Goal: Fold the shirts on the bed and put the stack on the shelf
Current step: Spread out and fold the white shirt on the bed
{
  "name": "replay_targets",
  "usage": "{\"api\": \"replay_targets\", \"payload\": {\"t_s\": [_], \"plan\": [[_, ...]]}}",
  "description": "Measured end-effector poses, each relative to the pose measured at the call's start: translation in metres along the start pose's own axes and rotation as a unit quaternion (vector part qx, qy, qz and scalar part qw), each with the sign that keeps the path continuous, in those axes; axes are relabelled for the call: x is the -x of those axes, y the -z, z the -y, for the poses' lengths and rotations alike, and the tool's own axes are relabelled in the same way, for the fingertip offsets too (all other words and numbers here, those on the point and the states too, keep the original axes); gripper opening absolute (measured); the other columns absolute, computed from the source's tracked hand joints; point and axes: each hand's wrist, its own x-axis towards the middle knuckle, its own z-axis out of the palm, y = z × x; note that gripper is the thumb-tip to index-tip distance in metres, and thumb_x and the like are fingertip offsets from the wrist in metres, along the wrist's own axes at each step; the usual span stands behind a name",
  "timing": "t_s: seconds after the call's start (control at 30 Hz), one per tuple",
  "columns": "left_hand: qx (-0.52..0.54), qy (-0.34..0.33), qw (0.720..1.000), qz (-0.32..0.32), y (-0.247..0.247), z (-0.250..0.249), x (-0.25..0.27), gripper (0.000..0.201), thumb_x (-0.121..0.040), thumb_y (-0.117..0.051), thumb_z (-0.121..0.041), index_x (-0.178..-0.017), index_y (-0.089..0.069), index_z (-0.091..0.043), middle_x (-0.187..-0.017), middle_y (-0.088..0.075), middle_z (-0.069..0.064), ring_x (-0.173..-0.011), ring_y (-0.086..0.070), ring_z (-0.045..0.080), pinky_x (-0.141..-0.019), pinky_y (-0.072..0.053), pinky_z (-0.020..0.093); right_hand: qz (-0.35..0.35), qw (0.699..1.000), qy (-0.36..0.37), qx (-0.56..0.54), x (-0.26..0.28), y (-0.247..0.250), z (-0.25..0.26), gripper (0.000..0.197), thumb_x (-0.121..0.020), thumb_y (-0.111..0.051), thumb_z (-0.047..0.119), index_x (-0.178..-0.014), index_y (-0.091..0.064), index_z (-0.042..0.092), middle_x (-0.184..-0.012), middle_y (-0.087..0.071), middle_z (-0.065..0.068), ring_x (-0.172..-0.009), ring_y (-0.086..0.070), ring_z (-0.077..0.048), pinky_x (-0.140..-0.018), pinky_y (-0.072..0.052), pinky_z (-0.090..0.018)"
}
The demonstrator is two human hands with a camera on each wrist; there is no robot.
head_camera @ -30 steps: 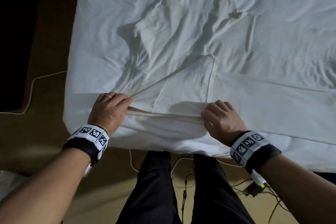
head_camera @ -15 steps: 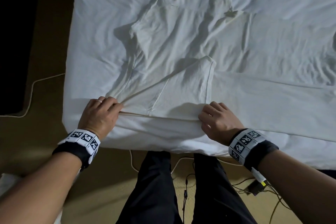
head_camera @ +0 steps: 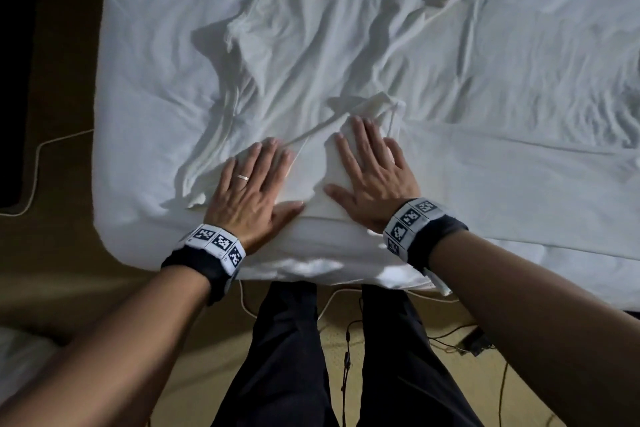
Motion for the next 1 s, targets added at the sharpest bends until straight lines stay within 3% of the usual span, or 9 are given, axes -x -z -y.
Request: {"api": "replay_targets", "payload": {"t_s": [0.1,0.2,0.33,0.43,0.5,0.57,0.73,0.87,1.0], "plan": [[0.012,0.011,0.999,0.028,-0.005,0.005,0.000,0.095,-0.090,-0.012,-0.079,-0.160,-0.009,-0.016,-0.168,-0.010,0.008,-0.154,-0.015,0.027,-0.121,-0.017,0.053,0.024,0.999,-0.023,0.014,0.006,-0.006,-0.027,0.095,-0.091,-0.021,0.078,-0.158,-0.004,0.012,-0.165,0.006,-0.014,-0.152,0.002,-0.031,-0.120,-0.010,-0.053],[0.026,0.020,0.999,0.043,0.000,0.004,-0.001,0.098,-0.086,-0.019,-0.080,-0.160,-0.008,-0.017,-0.168,-0.008,0.006,-0.154,-0.014,0.027,-0.121,-0.017,0.053,0.046,0.997,-0.046,0.028,0.020,0.000,-0.057,0.101,-0.088,-0.019,0.083,-0.158,0.000,0.012,-0.165,0.011,-0.012,-0.152,0.002,-0.030,-0.120,-0.009,-0.052],[0.005,0.030,0.998,0.063,0.024,0.000,-0.010,0.102,-0.076,-0.033,-0.083,-0.155,-0.026,-0.018,-0.165,-0.022,0.006,-0.146,-0.028,0.030,-0.116,-0.024,0.054,0.083,0.994,-0.057,0.048,0.048,0.008,-0.105,0.096,-0.086,-0.015,0.082,-0.158,0.004,0.021,-0.165,0.015,-0.005,-0.152,0.007,-0.025,-0.120,-0.010,-0.051],[-0.042,0.002,0.998,0.054,0.055,-0.001,-0.033,0.096,-0.061,-0.041,-0.089,-0.127,-0.052,-0.019,-0.133,-0.051,0.006,-0.116,-0.049,0.031,-0.098,-0.035,0.049,0.090,0.992,-0.053,0.070,0.060,0.025,-0.137,0.091,-0.084,-0.016,0.079,-0.157,-0.014,0.025,-0.166,-0.002,-0.005,-0.151,-0.008,-0.029,-0.113,-0.019,-0.051],[-0.050,-0.010,0.998,0.026,0.072,-0.002,-0.055,0.088,-0.061,-0.041,-0.089,-0.114,-0.058,-0.022,-0.114,-0.057,0.004,-0.103,-0.053,0.030,-0.088,-0.035,0.046,0.080,0.992,-0.066,0.075,0.061,0.039,-0.161,0.086,-0.084,-0.022,0.074,-0.152,-0.031,0.023,-0.164,-0.017,-0.007,-0.146,-0.022,-0.031,-0.106,-0.026,-0.051],[-0.032,-0.012,0.999,0.006,0.085,-0.006,-0.082,0.077,-0.070,-0.038,-0.084,-0.108,-0.061,-0.022,-0.107,-0.059,0.005,-0.097,-0.056,0.031,-0.084,-0.038,0.045,0.058,0.992,-0.097,0.064,0.059,0.054,-0.188,0.079,-0.084,-0.029,0.066,-0.146,-0.040,0.019,-0.158,-0.030,-0.009,-0.139,-0.033,-0.033,-0.102,-0.034,-0.052],[0.060,0.010,0.998,-0.016,0.104,-0.041,-0.158,0.063,-0.082,-0.040,-0.066,-0.104,-0.066,-0.013,-0.104,-0.062,0.010,-0.095,-0.060,0.036,-0.080,-0.049,0.046,0.034,0.983,-0.179,-0.018,0.045,0.079,-0.258,0.046,-0.090,-0.055,0.037,-0.132,-0.053,0.019,-0.134,-0.056,-0.008,-0.122,-0.049,-0.031,-0.098,-0.040,-0.046],[0.138,0.044,0.988,-0.049,0.111,-0.086,-0.210,0.045,-0.080,-0.052,-0.047,-0.104,-0.065,-0.011,-0.105,-0.062,0.011,-0.095,-0.060,0.037,-0.082,-0.051,0.046,0.039,0.976,-0.201,-0.072,0.028,0.095,-0.304,0.034,-0.093,-0.055,0.030,-0.123,-0.061,0.015,-0.115,-0.063,-0.009,-0.110,-0.057,-0.032,-0.088,-0.049,-0.043],[0.160,0.025,0.984,-0.078,0.125,-0.124,-0.259,0.043,-0.082,-0.055,-0.038,-0.113,-0.064,-0.009,-0.112,-0.064,0.012,-0.099,-0.060,0.038,-0.086,-0.049,0.046,0.042,0.975,-0.198,-0.089,0.013,0.106,-0.350,0.034,-0.094,-0.052,0.025,-0.125,-0.061,0.014,-0.115,-0.062,-0.008,-0.109,-0.058,-0.031,-0.090,-0.051,-0.046]]}}
